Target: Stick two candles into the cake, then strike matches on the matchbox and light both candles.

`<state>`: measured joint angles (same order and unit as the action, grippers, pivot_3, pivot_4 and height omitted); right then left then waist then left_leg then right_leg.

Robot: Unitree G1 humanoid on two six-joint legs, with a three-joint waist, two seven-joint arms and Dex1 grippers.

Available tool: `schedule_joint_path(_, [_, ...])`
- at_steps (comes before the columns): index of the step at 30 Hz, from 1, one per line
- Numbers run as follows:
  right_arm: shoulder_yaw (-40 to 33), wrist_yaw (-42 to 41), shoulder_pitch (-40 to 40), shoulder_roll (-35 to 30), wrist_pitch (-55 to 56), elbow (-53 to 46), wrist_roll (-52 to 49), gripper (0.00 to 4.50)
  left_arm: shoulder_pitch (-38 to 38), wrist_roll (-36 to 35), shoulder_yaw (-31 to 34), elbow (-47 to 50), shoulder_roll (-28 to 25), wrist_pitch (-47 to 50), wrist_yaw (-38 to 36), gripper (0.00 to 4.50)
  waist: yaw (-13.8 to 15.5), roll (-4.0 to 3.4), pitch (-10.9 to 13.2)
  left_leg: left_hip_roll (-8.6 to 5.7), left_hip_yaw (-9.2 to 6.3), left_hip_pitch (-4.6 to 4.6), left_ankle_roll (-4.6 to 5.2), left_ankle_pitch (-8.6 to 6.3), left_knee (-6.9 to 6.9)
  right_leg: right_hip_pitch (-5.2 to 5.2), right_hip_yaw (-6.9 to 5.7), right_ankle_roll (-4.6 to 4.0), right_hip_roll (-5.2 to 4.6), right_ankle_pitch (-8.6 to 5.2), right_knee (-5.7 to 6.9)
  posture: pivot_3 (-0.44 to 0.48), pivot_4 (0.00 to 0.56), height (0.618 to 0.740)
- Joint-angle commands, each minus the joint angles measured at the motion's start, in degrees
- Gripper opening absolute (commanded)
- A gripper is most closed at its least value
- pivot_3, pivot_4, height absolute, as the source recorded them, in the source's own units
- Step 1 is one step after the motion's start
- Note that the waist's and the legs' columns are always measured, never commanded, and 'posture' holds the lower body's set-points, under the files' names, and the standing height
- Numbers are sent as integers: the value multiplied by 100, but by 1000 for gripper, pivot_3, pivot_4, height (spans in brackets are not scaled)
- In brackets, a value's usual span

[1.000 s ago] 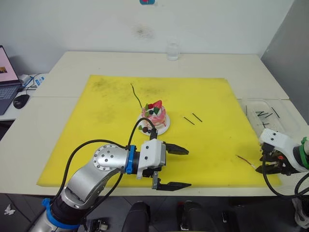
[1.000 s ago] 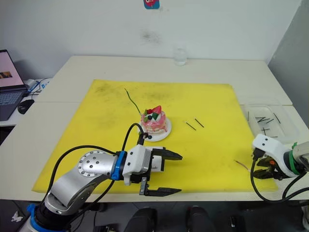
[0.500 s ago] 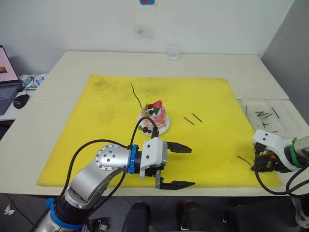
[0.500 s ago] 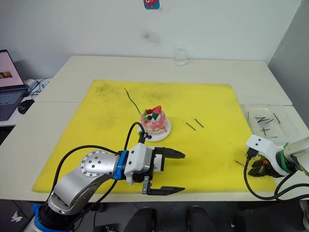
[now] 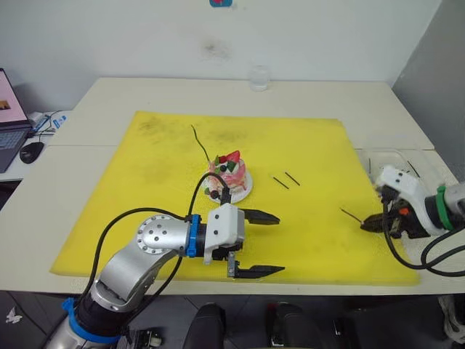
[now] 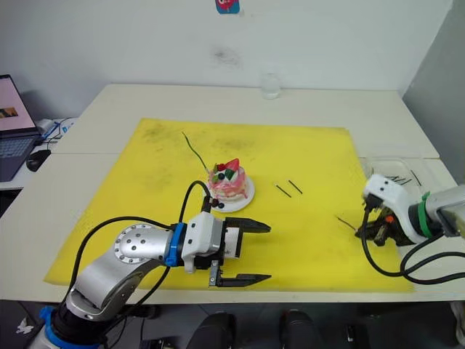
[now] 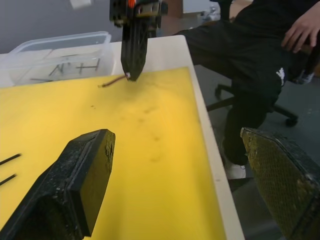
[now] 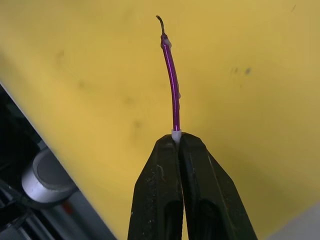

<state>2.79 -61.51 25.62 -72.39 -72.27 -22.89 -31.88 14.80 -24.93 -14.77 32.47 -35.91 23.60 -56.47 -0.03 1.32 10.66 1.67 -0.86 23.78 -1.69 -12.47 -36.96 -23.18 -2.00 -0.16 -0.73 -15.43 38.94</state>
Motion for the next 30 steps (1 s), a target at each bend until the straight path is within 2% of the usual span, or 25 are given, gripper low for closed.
schedule_joint_path(1, [-343, 38, 105, 49, -58, -221, -278, 24, -104, -171, 346, 162, -50, 97, 164, 4500, 2, 0, 0, 1, 0, 2, 0, 0, 0, 0, 1, 0, -4, 0, -1, 0, 150, 740])
schedule_joint_path(5, [-508, 518, 452, 841, 252, -362, -361, 24, -262, -404, 730, 237, 6, 351, 505, 4500, -15, 1, 0, 2, 4, 1, 0, 0, -2, 0, 9, 1, -11, 0, 0, 0, 150, 740])
schedule_joint_path(8, [-560, 1348, 861, 2174, 666, -306, -324, 24, -514, -536, 1191, 363, -114, 512, 741, 4500, -44, 4, 2, 1, 4, -3, 0, 0, -4, 0, 11, 4, -9, 5, 4, 0, 150, 740])
schedule_joint_path(11, [-231, 2363, 1145, 3945, 2145, 65, 261, 24, -888, -466, 1789, 461, -87, 464, 1184, 4500, -75, 4, 1, 7, -5, -5, 0, 1, -3, -2, 6, 1, 2, 8, 9, 0, 150, 740])
schedule_joint_path(13, [-61, 2578, 1189, 4457, 2765, 272, 595, 24, -990, -391, 1949, 430, -51, 380, 1320, 4500, -86, -3, 5, 19, -14, -7, 0, 1, 0, -3, 4, -1, 16, 7, 10, 0, 150, 740])
schedule_joint_path(17, [283, 2850, 1235, 5999, 4910, 1345, 1111, 24, -1288, -95, 2301, 83, 111, -1, 1670, 4500, -18, -4, 5, 19, -15, 0, -1, 1, 3, -6, 3, -10, 40, 4, 8, 0, 150, 740])
schedule_joint_path(22, [421, 2825, 1118, 6792, 6432, 2535, 1534, 24, -1161, -96, 2322, -92, 252, -106, 1815, 4500, 12, -4, 5, 23, -6, 1, -1, 1, 0, -2, 9, -10, 8, 6, 7, 0, 150, 740])
schedule_joint_path(27, [495, 2694, 995, 6988, 7207, 3139, 1734, 24, -1138, -210, 2275, -87, 268, -50, 1793, 4500, 1, -4, 4, 5, -5, -4, 0, 1, -3, 0, 27, 0, -17, 13, 8, 0, 150, 740])
schedule_joint_path(30, [501, 2673, 869, 7026, 7346, 3281, 1751, 24, -1083, -510, 2372, -18, 283, 225, 1875, 4500, -1, -4, 4, 8, -8, -5, 0, 1, -2, -2, 29, 0, -17, 13, 9, 0, 150, 740])
